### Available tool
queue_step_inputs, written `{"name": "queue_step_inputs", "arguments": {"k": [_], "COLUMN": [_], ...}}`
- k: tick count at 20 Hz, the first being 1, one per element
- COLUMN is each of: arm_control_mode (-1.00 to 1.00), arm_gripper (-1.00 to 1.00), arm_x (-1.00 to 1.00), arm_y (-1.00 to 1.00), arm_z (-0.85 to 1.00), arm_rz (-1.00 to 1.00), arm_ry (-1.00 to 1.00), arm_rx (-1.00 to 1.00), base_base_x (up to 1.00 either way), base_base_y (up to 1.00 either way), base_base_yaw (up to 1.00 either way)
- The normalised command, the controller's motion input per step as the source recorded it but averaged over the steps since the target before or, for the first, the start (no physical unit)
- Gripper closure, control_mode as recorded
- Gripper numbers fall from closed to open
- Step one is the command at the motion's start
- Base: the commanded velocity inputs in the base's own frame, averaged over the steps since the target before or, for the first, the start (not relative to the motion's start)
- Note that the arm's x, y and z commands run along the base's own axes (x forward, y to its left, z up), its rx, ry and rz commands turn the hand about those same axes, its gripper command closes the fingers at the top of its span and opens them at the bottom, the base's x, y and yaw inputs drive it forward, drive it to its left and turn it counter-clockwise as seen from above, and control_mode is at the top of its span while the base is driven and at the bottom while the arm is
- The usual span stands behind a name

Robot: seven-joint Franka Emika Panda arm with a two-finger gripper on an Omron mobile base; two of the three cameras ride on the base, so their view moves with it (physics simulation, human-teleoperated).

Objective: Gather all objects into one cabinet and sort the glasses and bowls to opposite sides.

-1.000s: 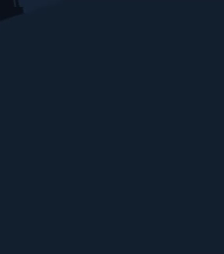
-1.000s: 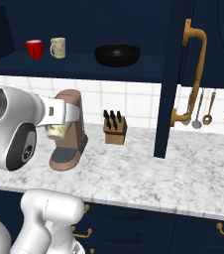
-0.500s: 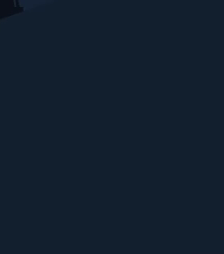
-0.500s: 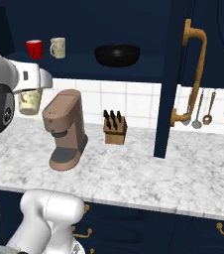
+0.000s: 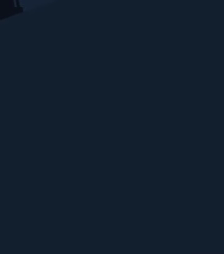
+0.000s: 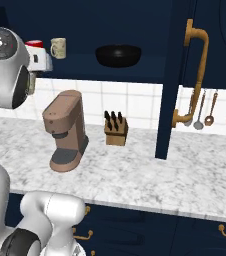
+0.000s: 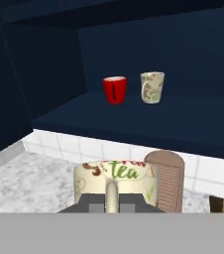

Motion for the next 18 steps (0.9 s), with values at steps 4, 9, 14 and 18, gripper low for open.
{"name": "queue_step_inputs", "arguments": {"k": [4,9,14,18], "arm_control_mode": [-1.00,-1.00,-1.00,-1.00], "arm_gripper": [1.00,1.00,1.00,1.00], "arm_x": [0.43,0.61,0.43,0.26], "arm_y": [0.04,0.16,0.27,0.84], "arm_z": [0.02,0.02,0.16,0.02], "arm_rz": [0.18,0.13,0.05,-0.02], "arm_ry": [-0.31,-0.21,-0.11,-0.03], "arm_rx": [0.24,0.13,0.12,-0.02], "base_base_x": [0.00,0.00,0.00,0.00], "base_base_y": [0.00,0.00,0.00,0.00], "base_base_yaw": [0.00,0.00,0.00,0.00]}}
